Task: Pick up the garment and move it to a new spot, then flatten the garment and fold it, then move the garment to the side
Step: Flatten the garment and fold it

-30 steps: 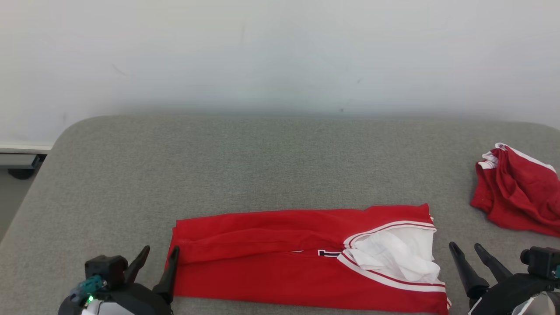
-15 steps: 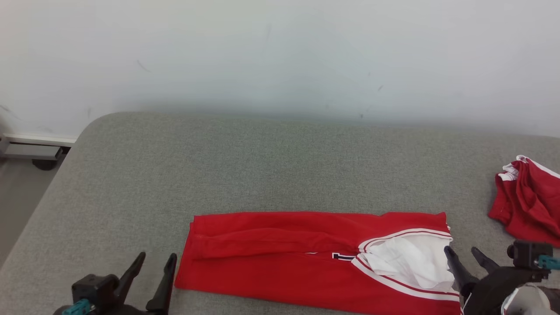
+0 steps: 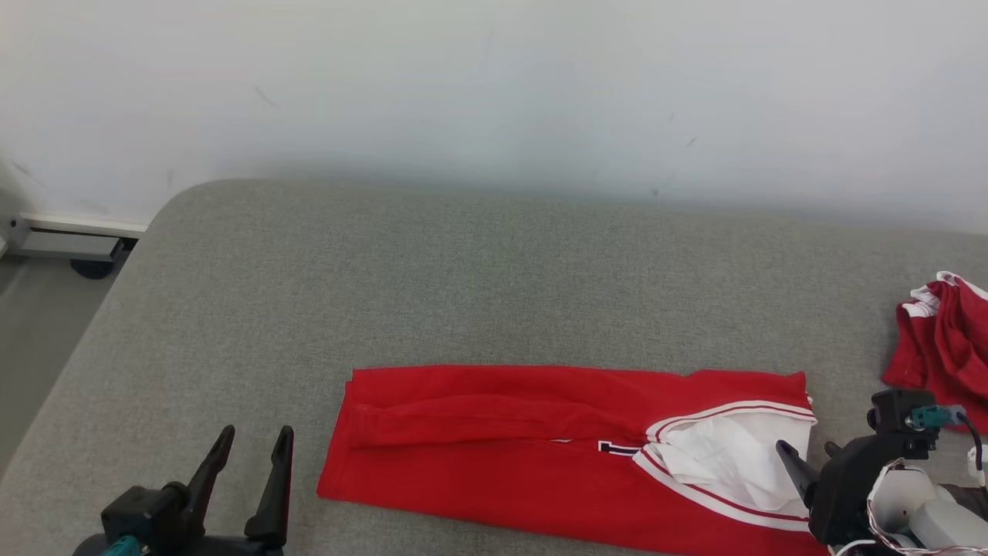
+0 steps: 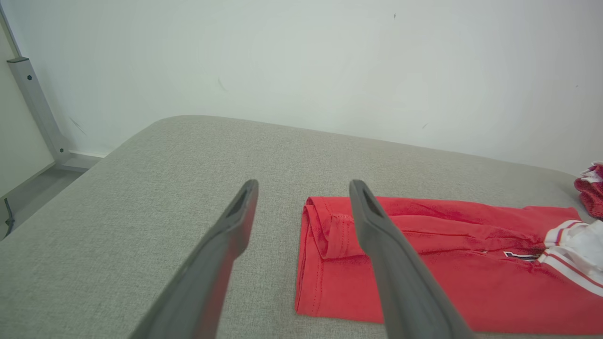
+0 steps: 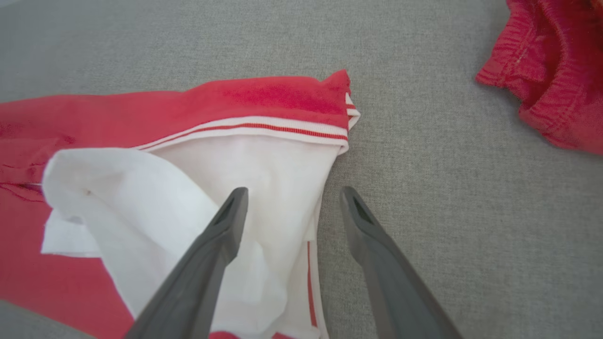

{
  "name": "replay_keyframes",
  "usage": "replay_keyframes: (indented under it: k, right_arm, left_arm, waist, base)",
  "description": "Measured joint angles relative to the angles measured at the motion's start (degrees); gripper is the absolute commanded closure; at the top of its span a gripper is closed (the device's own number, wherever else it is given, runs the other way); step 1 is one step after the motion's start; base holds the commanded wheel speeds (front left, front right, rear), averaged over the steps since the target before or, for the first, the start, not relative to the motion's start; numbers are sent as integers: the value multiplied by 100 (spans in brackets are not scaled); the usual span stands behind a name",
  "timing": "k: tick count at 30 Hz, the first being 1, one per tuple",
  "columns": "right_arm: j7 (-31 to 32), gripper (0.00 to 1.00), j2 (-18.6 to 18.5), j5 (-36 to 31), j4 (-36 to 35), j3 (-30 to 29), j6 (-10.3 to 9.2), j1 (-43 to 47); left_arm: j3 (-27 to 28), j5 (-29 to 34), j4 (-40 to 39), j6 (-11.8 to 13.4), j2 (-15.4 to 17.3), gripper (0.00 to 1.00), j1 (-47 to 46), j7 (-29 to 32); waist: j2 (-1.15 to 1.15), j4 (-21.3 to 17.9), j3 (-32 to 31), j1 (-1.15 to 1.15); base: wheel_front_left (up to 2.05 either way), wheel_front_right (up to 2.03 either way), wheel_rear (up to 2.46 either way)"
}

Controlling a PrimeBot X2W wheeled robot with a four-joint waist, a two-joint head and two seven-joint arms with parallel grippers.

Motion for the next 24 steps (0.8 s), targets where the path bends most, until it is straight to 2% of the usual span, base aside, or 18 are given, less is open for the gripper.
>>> replay_keyframes:
  k: [5, 14, 15, 16, 17, 24]
  right_arm:
    - [582, 0, 60, 11, 377, 129, -25, -196]
    - [982, 0, 190, 91, 682, 158, -67, -474]
    - [1012, 49, 202, 91, 695, 164, -67, -505]
    - [1035, 68, 207, 91, 712, 176, -67, -533]
    - [1035, 100, 207, 91, 725, 189, -67, -556]
    - [1126, 100, 180, 91, 859, 204, 93, -685]
  left_arm:
    - [204, 213, -126, 0, -170, 0, 55, 0]
    - [457, 433, -269, 0, -320, 0, 153, 0]
    - [485, 435, -270, 0, -319, 0, 154, 0]
    - [500, 445, -274, 0, -323, 0, 157, 0]
    - [513, 470, -281, 0, -330, 0, 162, 0]
    - [689, 635, -353, 0, -414, 0, 378, 0]
  waist:
    - [0, 95, 84, 0]
    - [0, 205, 235, 0]
    - [0, 210, 245, 0]
    - [0, 211, 251, 0]
    - [0, 211, 257, 0]
    - [0, 114, 269, 0]
  base:
    - [0, 0, 0]
    - [0, 0, 0]
    - [0, 0, 0]
    - [0, 0, 0]
    - [0, 0, 0]
    - [0, 0, 0]
